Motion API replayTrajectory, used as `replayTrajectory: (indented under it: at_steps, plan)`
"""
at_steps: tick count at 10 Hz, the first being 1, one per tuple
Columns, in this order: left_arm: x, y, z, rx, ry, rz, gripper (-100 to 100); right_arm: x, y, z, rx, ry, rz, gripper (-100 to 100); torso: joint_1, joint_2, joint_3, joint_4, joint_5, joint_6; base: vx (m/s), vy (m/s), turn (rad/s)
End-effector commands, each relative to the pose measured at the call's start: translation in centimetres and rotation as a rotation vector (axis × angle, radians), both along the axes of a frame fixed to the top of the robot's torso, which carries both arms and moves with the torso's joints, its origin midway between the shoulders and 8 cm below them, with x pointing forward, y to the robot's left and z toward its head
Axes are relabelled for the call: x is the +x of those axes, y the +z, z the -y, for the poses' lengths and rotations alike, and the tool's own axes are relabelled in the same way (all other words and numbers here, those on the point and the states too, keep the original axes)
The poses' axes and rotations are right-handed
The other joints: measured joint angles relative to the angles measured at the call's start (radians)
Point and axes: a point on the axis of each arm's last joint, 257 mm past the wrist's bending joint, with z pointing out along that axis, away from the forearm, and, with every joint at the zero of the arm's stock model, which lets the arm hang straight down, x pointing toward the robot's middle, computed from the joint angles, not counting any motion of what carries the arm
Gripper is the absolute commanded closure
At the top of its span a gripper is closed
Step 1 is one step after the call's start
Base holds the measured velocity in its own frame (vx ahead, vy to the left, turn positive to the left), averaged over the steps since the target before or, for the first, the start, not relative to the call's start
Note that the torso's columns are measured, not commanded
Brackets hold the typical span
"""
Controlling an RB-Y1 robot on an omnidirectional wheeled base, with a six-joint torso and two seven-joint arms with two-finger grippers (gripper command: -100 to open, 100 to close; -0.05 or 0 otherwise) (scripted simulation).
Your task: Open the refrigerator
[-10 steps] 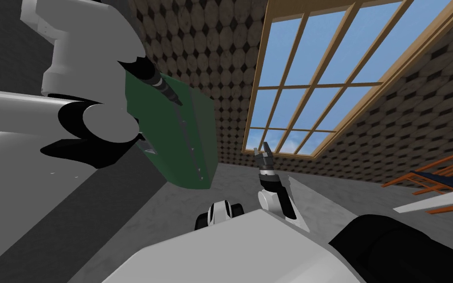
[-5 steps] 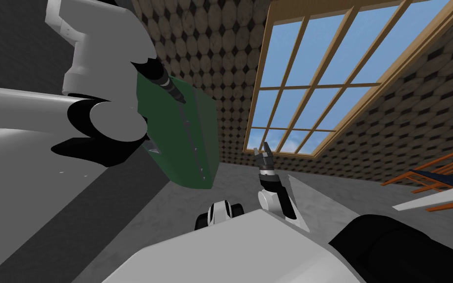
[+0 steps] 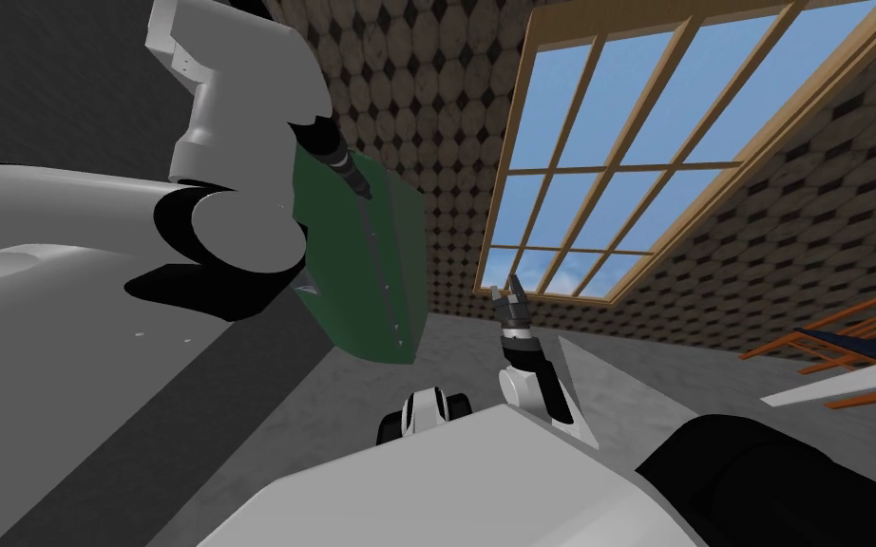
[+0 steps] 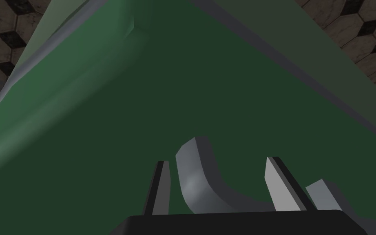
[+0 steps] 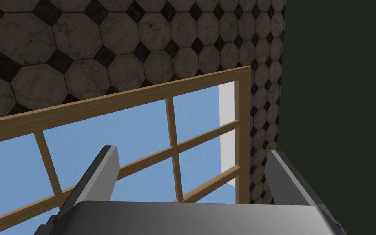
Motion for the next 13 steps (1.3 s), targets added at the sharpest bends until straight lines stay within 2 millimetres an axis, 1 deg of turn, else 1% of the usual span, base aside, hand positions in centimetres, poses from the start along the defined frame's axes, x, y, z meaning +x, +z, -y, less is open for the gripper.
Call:
replayTrajectory:
  at_steps: [1,3,4,5,6,7,9,10,11,12,13]
  plan:
    - [-0.1,-0.1,1.1,0.000,-0.034,-0.004,100,0.0,0.0,0.0,0.000,0.000,0.000,0,-0.001,-0.001,-0.001,0.001,0.000,-0.001,-0.092,0.135,-0.019]
    - [-0.3,-0.2,3.1,0.001,-0.101,-0.009,100,0.0,0.0,0.0,0.000,0.000,0.000,0,0.008,0.006,0.003,0.001,0.001,0.001,-0.206,0.274,-0.061]
    - [-0.3,-0.2,3.1,0.001,-0.101,-0.009,100,0.0,0.0,0.0,0.000,0.000,0.000,0,0.009,0.004,0.002,0.002,0.001,0.000,-0.178,0.231,-0.051]
    - [-0.5,-0.2,4.0,0.002,-0.134,-0.011,100,0.0,0.0,0.0,0.000,0.000,0.000,0,0.004,-0.002,-0.003,0.002,0.001,-0.003,-0.157,0.217,-0.014]
    - [-0.7,-0.3,5.0,0.003,-0.167,-0.012,100,0.0,0.0,0.0,0.000,0.000,0.000,0,0.003,-0.005,-0.005,0.001,0.001,-0.003,-0.206,0.318,-0.034]
    - [-0.8,-0.3,6.0,0.004,-0.201,-0.013,100,0.0,0.0,0.0,0.000,0.000,0.000,0,0.009,-0.003,-0.004,0.001,0.002,-0.002,-0.236,0.338,-0.066]
    - [-1.3,-0.3,7.9,0.006,-0.268,-0.013,100,0.0,0.0,0.0,0.000,0.000,0.000,0,0.008,-0.003,-0.004,0.002,0.002,-0.003,-0.263,0.300,-0.050]
    - [-1.3,-0.3,7.9,0.006,-0.268,-0.013,100,0.0,0.0,0.0,0.000,0.000,0.000,0,0.004,-0.001,-0.002,0.001,0.001,-0.002,-0.158,0.228,-0.014]
    - [-1.8,-0.2,9.7,0.008,-0.335,-0.010,100,0.0,0.0,0.0,0.000,0.000,0.000,0,-0.001,-0.007,-0.005,0.000,0.000,-0.002,-0.126,0.274,-0.035]
    - [-1.8,-0.2,9.7,0.008,-0.335,-0.010,100,0.0,0.0,0.0,0.000,0.000,0.000,0,0.000,-0.008,-0.007,0.000,-0.002,0.001,-0.179,0.258,-0.044]
    - [-1.8,-0.3,9.4,0.000,-0.324,-0.017,100,0.0,0.0,0.0,0.000,0.000,0.000,0,-0.001,-0.006,-0.006,0.000,-0.002,0.001,-0.093,0.104,-0.021]
